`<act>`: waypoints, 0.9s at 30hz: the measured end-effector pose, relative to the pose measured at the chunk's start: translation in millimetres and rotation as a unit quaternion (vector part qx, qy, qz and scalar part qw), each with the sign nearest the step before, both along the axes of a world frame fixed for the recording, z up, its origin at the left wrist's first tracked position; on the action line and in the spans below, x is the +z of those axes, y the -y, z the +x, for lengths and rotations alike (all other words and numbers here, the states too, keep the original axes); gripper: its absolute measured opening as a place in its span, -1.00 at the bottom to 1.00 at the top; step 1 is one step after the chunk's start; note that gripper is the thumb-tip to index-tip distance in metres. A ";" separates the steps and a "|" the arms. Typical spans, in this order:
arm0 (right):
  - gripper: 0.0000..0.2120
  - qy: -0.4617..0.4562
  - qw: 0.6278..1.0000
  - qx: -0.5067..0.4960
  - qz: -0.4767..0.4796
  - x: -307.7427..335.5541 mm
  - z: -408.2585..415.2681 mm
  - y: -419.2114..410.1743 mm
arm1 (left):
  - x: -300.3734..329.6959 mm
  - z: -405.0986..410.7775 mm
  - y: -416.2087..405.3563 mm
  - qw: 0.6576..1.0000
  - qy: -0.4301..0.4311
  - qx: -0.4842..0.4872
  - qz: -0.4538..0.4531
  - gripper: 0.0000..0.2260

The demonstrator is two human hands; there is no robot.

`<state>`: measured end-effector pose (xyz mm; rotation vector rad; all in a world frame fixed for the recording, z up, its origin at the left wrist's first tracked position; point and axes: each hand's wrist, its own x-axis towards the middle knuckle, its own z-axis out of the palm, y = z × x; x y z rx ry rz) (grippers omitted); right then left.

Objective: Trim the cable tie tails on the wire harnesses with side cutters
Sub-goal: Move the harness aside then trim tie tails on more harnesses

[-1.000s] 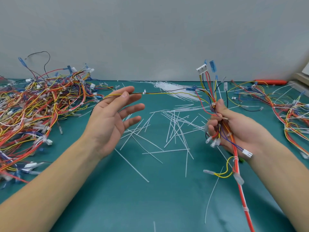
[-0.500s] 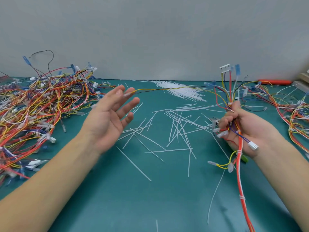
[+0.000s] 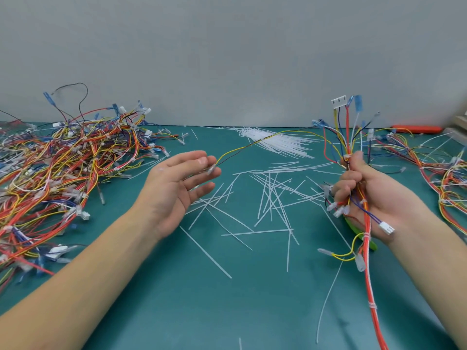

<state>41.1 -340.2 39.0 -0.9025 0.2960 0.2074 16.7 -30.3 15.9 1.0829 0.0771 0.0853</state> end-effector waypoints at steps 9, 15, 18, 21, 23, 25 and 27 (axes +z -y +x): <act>-0.87 0.044 0.986 0.160 0.004 2.0 -11.7 -6.6 | -4.8 3.7 -2.1 0.971 -0.043 0.192 0.133 -0.72; -0.76 0.100 0.971 0.214 -0.022 -9.0 -20.5 -26.3 | -6.4 -4.3 3.8 0.869 -0.003 0.246 0.429 -0.80; -0.65 0.116 0.967 0.225 -0.032 -14.8 -22.7 -31.5 | -6.5 -8.8 9.9 0.850 0.029 0.209 0.482 -0.86; -0.64 0.138 0.962 0.229 -0.052 -17.8 -25.4 -34.8 | -4.5 -14.3 20.4 0.882 0.099 0.106 0.448 -0.90; -0.65 0.169 0.955 0.223 -0.098 -19.7 -28.2 -37.2 | -3.1 -21.1 31.4 0.905 0.117 0.019 0.409 -0.90; -0.64 0.206 0.945 0.213 -0.141 -22.4 -31.6 -41.2 | -2.5 -27.2 42.0 0.916 0.131 -0.005 0.379 -0.88; -0.62 0.249 0.931 0.204 -0.174 -24.1 -35.8 -46.4 | -0.8 -30.9 48.5 0.928 0.143 -0.003 0.345 -0.89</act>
